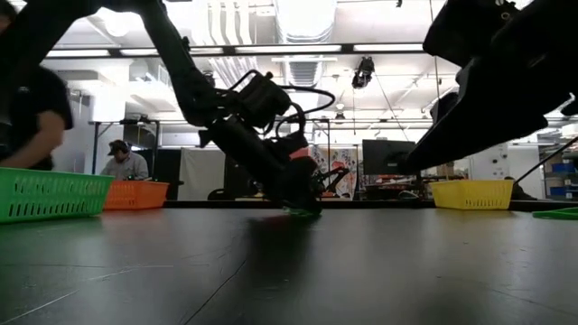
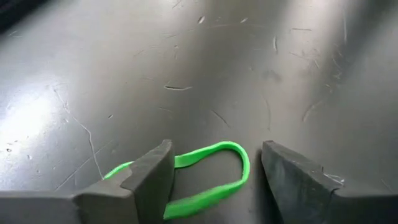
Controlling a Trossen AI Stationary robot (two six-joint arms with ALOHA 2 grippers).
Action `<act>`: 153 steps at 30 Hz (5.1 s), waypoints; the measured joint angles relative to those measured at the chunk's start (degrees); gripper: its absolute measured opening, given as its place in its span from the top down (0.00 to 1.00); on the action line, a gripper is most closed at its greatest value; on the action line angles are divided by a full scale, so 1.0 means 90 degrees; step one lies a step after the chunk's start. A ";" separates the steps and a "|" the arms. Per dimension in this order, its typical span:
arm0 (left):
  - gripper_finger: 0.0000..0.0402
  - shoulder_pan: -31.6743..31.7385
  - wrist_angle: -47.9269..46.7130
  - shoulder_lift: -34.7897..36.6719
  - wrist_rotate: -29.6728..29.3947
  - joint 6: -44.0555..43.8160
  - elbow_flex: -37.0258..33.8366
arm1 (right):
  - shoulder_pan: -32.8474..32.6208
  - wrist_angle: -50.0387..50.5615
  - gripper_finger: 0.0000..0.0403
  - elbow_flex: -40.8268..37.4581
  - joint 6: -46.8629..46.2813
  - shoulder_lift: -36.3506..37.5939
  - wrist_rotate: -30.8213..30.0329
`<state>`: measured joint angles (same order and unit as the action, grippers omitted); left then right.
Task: Sort rubber bands into baskets
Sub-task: Put the middle right green rubber band into the orange bin, then put the bottom right green rubber band into the orange bin
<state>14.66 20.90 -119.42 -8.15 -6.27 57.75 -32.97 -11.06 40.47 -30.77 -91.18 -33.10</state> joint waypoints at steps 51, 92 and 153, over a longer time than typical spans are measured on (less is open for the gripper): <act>1.00 0.4419 -0.7437 0.3621 -0.2182 -0.1529 -0.0106 | 0.0098 -0.0171 0.46 -0.0008 0.0844 0.0012 -0.0058; 0.43 0.3862 -0.9299 0.3619 -0.2588 -0.1104 0.0926 | 0.0295 -0.0195 0.46 0.0017 0.0487 0.0019 -0.0074; 0.43 -0.5212 0.3682 0.3305 -0.2433 0.1847 -0.2863 | -0.1226 0.4909 0.60 0.0225 -0.7311 0.0107 0.8177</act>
<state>-32.25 54.04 -89.68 -30.05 10.35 31.99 -44.01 33.12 42.49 -96.57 -90.21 40.49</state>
